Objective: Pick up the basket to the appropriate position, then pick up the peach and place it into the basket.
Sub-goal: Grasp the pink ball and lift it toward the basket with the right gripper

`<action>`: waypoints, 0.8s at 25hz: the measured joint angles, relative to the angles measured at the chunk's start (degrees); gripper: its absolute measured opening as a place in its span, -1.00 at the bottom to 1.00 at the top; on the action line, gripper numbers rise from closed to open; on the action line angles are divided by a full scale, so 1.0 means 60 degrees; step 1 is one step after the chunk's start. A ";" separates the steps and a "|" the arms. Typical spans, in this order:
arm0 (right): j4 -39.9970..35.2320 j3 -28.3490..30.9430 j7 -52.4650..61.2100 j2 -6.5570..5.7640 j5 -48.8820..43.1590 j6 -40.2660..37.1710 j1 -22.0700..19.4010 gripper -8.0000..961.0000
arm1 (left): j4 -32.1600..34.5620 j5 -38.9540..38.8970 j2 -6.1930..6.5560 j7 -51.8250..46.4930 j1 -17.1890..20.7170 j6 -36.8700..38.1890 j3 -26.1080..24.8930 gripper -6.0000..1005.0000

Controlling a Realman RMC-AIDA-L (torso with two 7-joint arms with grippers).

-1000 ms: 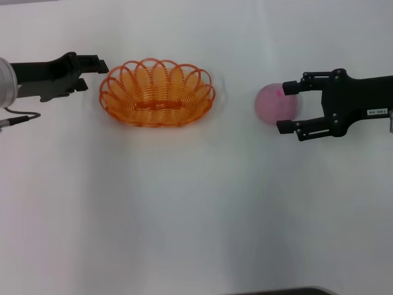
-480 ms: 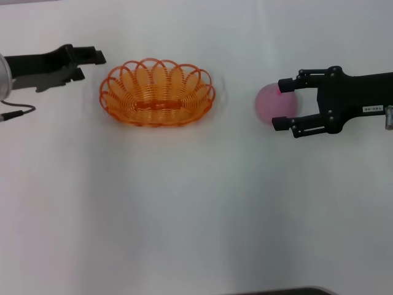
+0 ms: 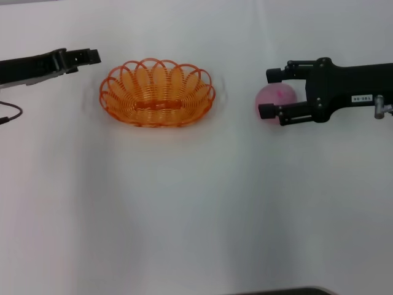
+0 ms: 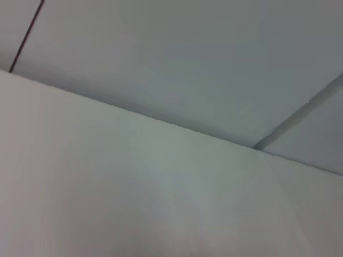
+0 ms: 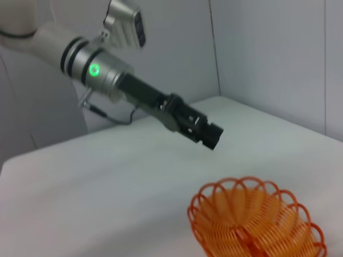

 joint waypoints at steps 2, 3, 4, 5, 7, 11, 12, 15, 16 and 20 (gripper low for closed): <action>0.0047 0.0006 0.0089 0.0026 0.0177 0.0012 0.0016 0.70 | -0.0002 -0.0008 0.0012 0.0575 0.0017 0.0167 -0.0150 0.25; 0.0077 0.0009 0.0151 0.0040 0.0285 0.0043 0.0021 0.70 | -0.0003 -0.0027 0.0014 0.1019 0.0026 0.0276 -0.0247 0.25; 0.0100 0.0017 0.0226 0.0068 0.0401 0.0085 0.0022 0.70 | -0.0005 -0.0060 0.0014 0.1335 0.0034 0.0354 -0.0296 0.25; 0.0107 0.0029 0.0295 0.0101 0.0504 0.0127 0.0020 0.70 | -0.0005 -0.0140 0.0014 0.1825 0.0060 0.0447 -0.0357 0.25; 0.0113 0.0070 0.0400 0.0212 0.0682 0.0209 -0.0001 0.69 | -0.0012 -0.0466 0.0009 0.2885 0.0152 0.0655 -0.0443 0.25; 0.0111 0.0233 0.0586 0.0438 0.0906 0.0274 -0.0038 0.69 | -0.0263 -0.1636 0.0008 0.5203 0.0311 0.1482 -0.1034 0.25; 0.0112 0.0270 0.0619 0.0486 0.0928 0.0279 -0.0041 0.69 | -0.0433 -0.1903 0.0036 0.5880 0.0318 0.1838 -0.1364 0.25; 0.0117 0.0407 0.0745 0.0636 0.0957 0.0330 -0.0045 0.69 | -0.0765 -0.2154 0.0097 0.7222 0.0284 0.2735 -0.2036 0.25; 0.0117 0.0443 0.0782 0.0674 0.0961 0.0349 -0.0046 0.69 | -0.0841 -0.2165 0.0117 0.7611 0.0274 0.3027 -0.2168 0.25; 0.0260 0.0516 0.0895 0.0758 0.0973 0.0487 -0.0010 0.68 | -0.1142 -0.2105 0.0150 0.9485 0.0310 0.4253 -0.2405 0.25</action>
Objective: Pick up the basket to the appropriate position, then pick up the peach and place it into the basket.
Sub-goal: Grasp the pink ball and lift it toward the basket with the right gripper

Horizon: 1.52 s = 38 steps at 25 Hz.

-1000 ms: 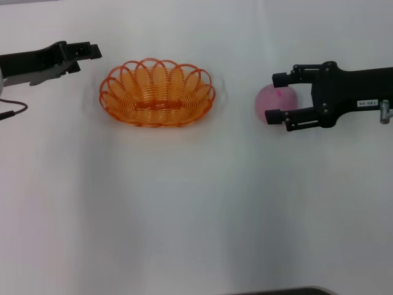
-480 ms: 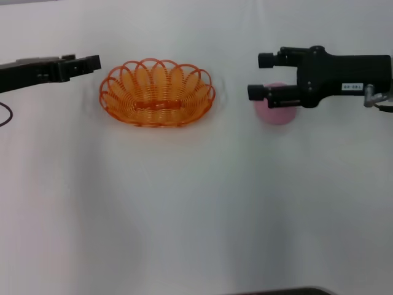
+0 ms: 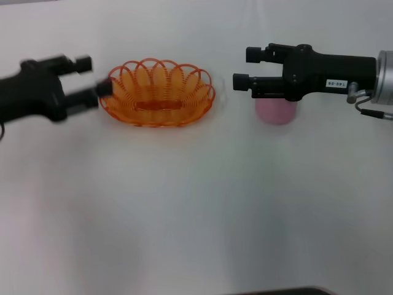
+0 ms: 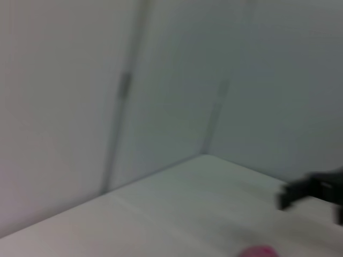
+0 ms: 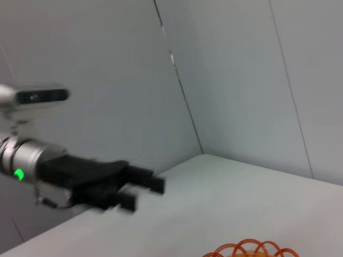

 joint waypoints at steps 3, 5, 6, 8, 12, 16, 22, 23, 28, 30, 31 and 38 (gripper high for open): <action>0.0185 0.0008 0.0016 0.0004 0.0046 0.0087 0.0041 0.68 | -0.0347 0.0142 0.0010 0.1316 0.0031 0.0707 -0.0060 0.25; 0.0262 0.0010 0.0018 0.0004 0.0098 0.0165 0.0048 0.68 | -0.0589 0.0291 0.0016 0.1816 0.0039 0.0819 -0.0120 0.25; 0.0302 0.0012 0.0019 0.0003 0.0118 0.0198 0.0055 0.68 | -0.0679 0.0368 0.0020 0.1955 0.0040 0.0802 -0.0138 0.25; 0.0343 0.0013 0.0044 0.0003 0.0132 0.0221 0.0081 0.68 | -0.0823 0.0514 0.0027 0.2057 0.0036 0.0735 -0.0155 0.25; 0.0352 0.0013 0.0125 0.0003 0.0140 0.0272 0.0152 0.67 | -0.0936 0.0621 0.0032 0.2097 0.0020 0.0728 -0.0169 0.24; 0.0355 0.0014 0.0134 0.0003 0.0140 0.0284 0.0180 0.67 | -0.0960 0.0668 0.0029 0.2138 0.0089 0.0773 -0.0257 0.25; 0.0366 0.0003 0.0216 0.0002 0.0139 0.0571 0.0221 0.66 | -0.0920 0.0689 -0.0009 0.2063 0.0274 0.0839 -0.0450 0.26; 0.0369 0.0002 0.0240 0.0002 0.0140 0.0595 0.0224 0.66 | -0.0920 0.0723 -0.0012 0.1936 0.0296 0.0862 -0.0515 0.26; 0.0371 0.0011 0.0272 -0.0015 0.0139 0.0625 0.0244 0.66 | -0.0873 0.0858 -0.0035 0.1658 0.0442 0.0920 -0.0778 0.34; 0.0358 -0.0038 0.0279 -0.0034 0.0139 0.0631 0.0270 0.66 | -0.0883 0.0845 -0.0046 0.1687 0.0486 0.0923 -0.0797 0.48; 0.0358 -0.0038 0.0279 -0.0034 0.0139 0.0631 0.0270 0.65 | -0.0887 0.0837 -0.0049 0.1690 0.0499 0.0924 -0.0797 0.55; 0.0261 -0.0043 0.0210 -0.0044 0.0139 0.0645 0.0289 0.65 | -0.0955 0.0818 -0.0069 0.1694 0.0526 0.0948 -0.0791 0.81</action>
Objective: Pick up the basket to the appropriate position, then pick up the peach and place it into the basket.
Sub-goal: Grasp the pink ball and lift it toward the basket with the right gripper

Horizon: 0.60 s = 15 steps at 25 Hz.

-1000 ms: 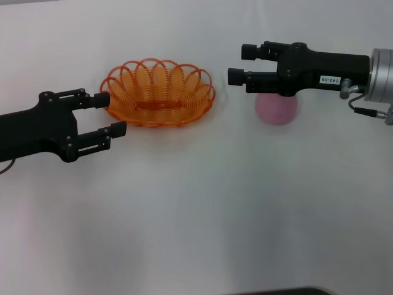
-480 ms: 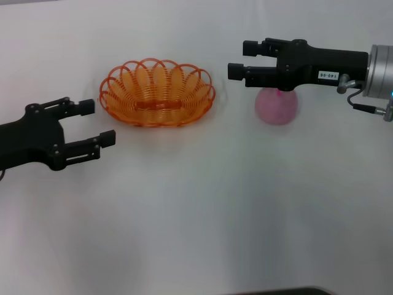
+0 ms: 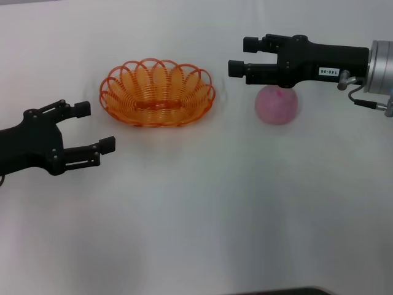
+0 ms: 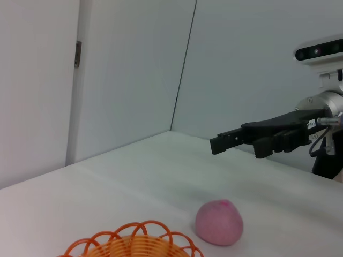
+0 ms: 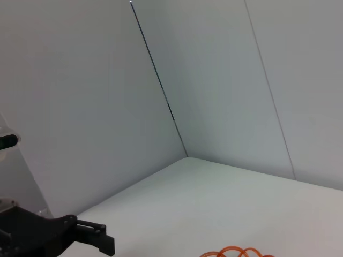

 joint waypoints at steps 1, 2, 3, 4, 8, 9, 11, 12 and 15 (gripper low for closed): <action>-0.0001 0.0017 -0.0022 -0.0003 0.0000 0.0003 0.0000 0.65 | -0.0005 -0.0001 -0.0002 -0.0003 0.0000 0.0001 0.0000 0.81; -0.0002 0.0049 -0.0058 -0.0006 0.0000 0.0008 -0.0005 0.65 | -0.0011 -0.0002 -0.0003 -0.0008 0.0000 0.0001 0.0002 0.81; -0.0003 0.0090 -0.0102 -0.0010 0.0000 0.0016 -0.0018 0.65 | -0.0016 -0.0003 -0.0004 -0.0024 -0.0001 0.0001 0.0003 0.81; -0.0004 0.0150 -0.0175 -0.0011 0.0000 0.0026 -0.0043 0.64 | -0.0020 -0.0004 -0.0005 -0.0035 -0.0001 0.0001 0.0004 0.81; 0.0026 0.0441 -0.0510 -0.0021 0.0000 0.0044 -0.0134 0.64 | -0.0038 -0.0010 -0.0008 -0.0058 -0.0001 0.0002 -0.0090 0.81; 0.0045 0.0522 -0.0615 -0.0032 0.0000 0.0049 -0.0166 0.64 | -0.0063 -0.0012 -0.0008 -0.0058 -0.0001 0.0002 -0.0141 0.81; 0.0069 0.0675 -0.0841 -0.0047 -0.0001 0.0062 -0.0237 0.64 | -0.0124 -0.0013 -0.0009 -0.0049 -0.0001 0.0002 -0.0199 0.81; 0.0069 0.0768 -0.0979 -0.0047 -0.0001 0.0079 -0.0293 0.64 | -0.0136 -0.0018 -0.0008 -0.0046 -0.0001 0.0002 -0.0210 0.81; 0.0072 0.1096 -0.1478 -0.0012 0.0000 0.0113 -0.0440 0.63 | -0.0201 -0.0079 -0.0009 -0.0032 -0.0001 -0.0023 -0.0226 0.81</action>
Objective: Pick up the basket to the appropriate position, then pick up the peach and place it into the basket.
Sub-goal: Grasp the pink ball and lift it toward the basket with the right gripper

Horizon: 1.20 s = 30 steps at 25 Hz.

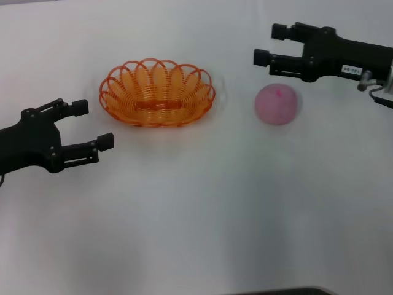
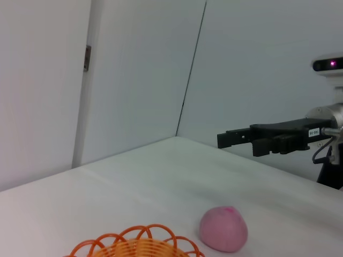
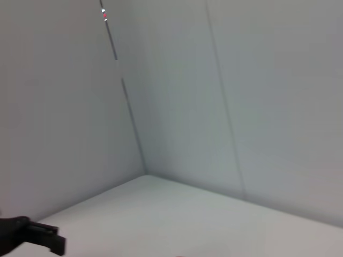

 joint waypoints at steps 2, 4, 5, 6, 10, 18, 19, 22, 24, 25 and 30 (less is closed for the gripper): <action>0.0007 0.0202 -0.0300 0.0023 0.0000 0.0007 -0.0099 0.63 | -0.0040 -0.0033 0.0000 0.0013 -0.0001 -0.0024 -0.0045 0.81; 0.0016 0.0339 -0.0525 0.0034 0.0001 0.0008 -0.0192 0.63 | -0.0070 -0.0044 0.0000 0.0020 0.0000 -0.0026 -0.0100 0.81; 0.0016 0.0380 -0.0647 0.0039 0.0002 0.0008 -0.0236 0.63 | -0.0078 -0.0044 0.0000 0.0019 -0.0003 -0.0025 -0.0117 0.81; 0.0017 0.0412 -0.0763 0.0042 0.0009 0.0008 -0.0273 0.63 | -0.0086 -0.0044 0.0000 0.0018 -0.0008 -0.0021 -0.0119 0.81; 0.0100 0.0579 -0.1428 0.0066 0.0056 0.0062 -0.0493 0.63 | -0.0131 -0.0097 0.0000 0.0013 -0.0008 -0.0053 -0.0159 0.81; 0.0270 0.0574 -0.1656 0.0053 0.0058 0.0364 -0.0578 0.62 | -0.0276 -0.0159 0.0000 0.0030 -0.0048 -0.0006 -0.0374 0.81; 0.0271 0.0562 -0.1624 0.0049 0.0051 0.0368 -0.0568 0.62 | -0.0278 -0.0159 0.0000 0.0031 -0.0052 -0.0003 -0.0373 0.81; 0.0250 0.0543 -0.1520 0.0031 0.0025 0.0364 -0.0522 0.61 | -0.0278 -0.0159 0.0003 0.0033 -0.0055 0.0001 -0.0372 0.81; 0.0120 0.0480 -0.1334 0.0006 0.0018 0.0328 -0.0490 0.61 | -0.0278 -0.0159 0.0009 0.0035 -0.0057 0.0004 -0.0370 0.81; 0.0029 0.0415 -0.1187 -0.0009 0.0018 0.0304 -0.0472 0.61 | -0.0278 -0.0159 0.0010 0.0035 -0.0057 0.0005 -0.0369 0.81; -0.1054 -0.0441 0.0333 -0.0064 -0.0163 0.0338 -0.0290 0.61 | -0.0276 -0.0149 0.0015 0.0039 -0.0059 0.0010 -0.0358 0.81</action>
